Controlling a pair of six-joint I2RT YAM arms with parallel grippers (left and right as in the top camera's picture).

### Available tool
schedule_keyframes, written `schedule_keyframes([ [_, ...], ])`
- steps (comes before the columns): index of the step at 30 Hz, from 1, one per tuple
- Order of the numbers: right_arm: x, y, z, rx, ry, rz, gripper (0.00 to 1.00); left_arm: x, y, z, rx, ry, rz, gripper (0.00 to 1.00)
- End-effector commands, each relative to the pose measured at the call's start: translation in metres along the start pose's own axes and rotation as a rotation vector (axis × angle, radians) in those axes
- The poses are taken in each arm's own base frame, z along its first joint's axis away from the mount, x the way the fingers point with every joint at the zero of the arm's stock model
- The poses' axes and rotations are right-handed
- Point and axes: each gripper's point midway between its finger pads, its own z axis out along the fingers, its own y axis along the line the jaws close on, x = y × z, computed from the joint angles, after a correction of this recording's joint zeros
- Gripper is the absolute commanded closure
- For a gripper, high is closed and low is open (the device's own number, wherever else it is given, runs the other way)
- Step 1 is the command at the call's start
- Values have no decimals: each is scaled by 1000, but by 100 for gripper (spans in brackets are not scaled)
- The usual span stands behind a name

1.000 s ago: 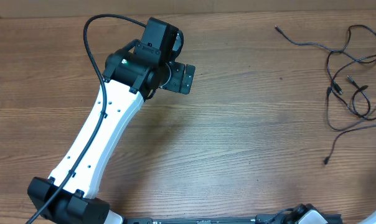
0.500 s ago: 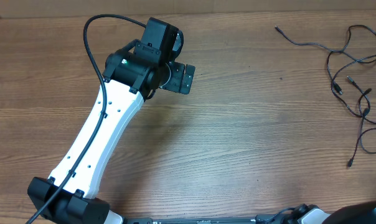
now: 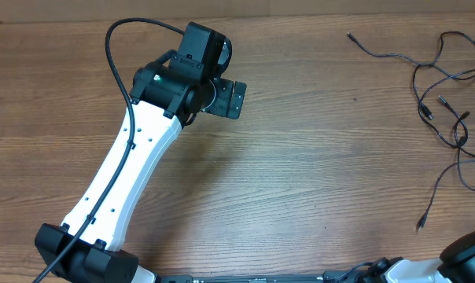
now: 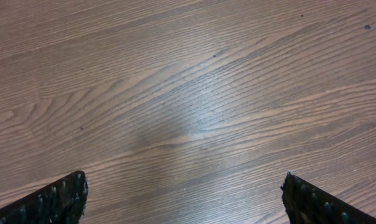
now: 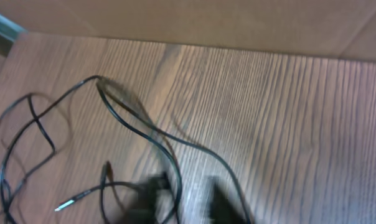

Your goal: Untangle cables

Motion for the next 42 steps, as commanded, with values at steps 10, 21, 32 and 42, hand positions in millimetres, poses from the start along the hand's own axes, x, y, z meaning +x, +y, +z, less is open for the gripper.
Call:
schedule_keyframes([
  [10,2,22,-2,-124,33,3,0,1,-1,2,-7,4,21,0],
  [21,32,54,-14,-336,179,-77,0,1,-1,2,-7,4,21,0],
  [32,73,109,-45,-498,244,-312,0,1,-1,2,-7,4,21,0],
  [42,163,180,-80,-534,322,-620,0,1,-1,2,-7,4,21,0],
])
